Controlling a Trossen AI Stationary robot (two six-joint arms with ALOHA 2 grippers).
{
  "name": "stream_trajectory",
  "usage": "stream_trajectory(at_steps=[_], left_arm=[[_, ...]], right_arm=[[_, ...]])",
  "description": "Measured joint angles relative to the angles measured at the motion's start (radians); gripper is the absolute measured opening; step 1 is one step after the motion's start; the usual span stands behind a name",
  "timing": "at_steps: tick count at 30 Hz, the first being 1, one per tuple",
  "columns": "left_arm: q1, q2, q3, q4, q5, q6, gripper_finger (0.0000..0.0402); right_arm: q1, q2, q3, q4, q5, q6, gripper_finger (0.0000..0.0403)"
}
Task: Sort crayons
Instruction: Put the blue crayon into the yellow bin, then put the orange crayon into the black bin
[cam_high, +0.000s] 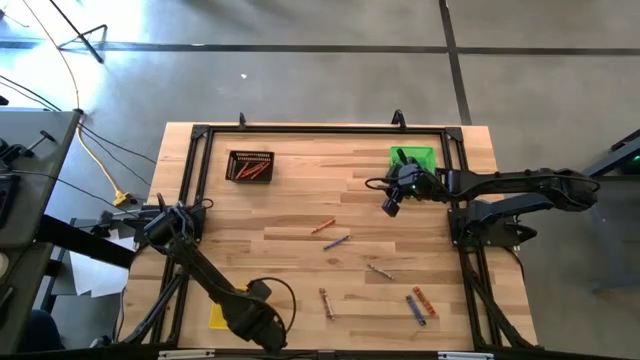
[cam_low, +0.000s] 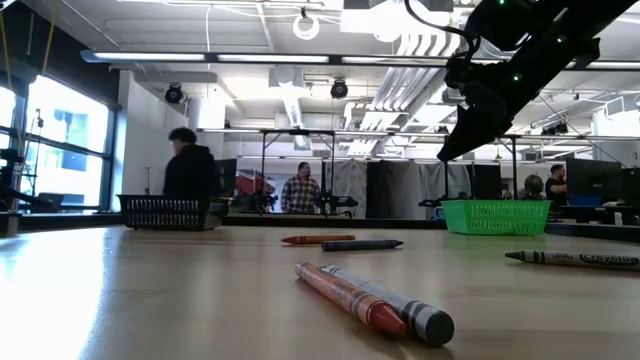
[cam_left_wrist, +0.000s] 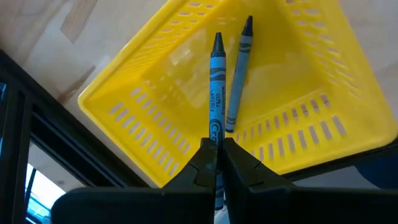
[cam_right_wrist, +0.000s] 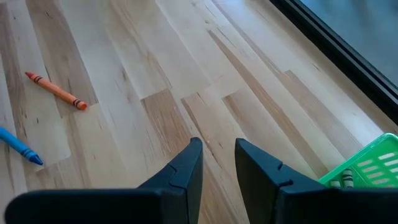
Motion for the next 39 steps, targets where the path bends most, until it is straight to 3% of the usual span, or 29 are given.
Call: stream_trajectory(at_steps=[7,19,30,35,39], left_arm=[[0.016,0.000,0.001,0.000,0.009,-0.018,0.0010],[0.038,0.000,0.001,-0.006,0.048,0.008,0.0068],[0.071,0.000,0.007,-0.004,0.045,0.099,0.0074],[0.141,0.000,0.047,-0.001,-0.021,0.244,0.0074],[0.217,0.000,0.091,0.012,-0.168,0.419,0.0074]], right_arm=[[0.000,0.000,0.000,0.006,0.000,0.000,0.0087],[0.000,0.000,0.000,0.005,0.000,0.000,0.0087],[0.000,0.000,0.000,0.005,0.000,0.000,0.0087],[0.000,0.000,0.000,0.005,0.000,0.000,0.0087],[0.000,0.000,0.000,0.005,0.000,0.000,0.0087]])
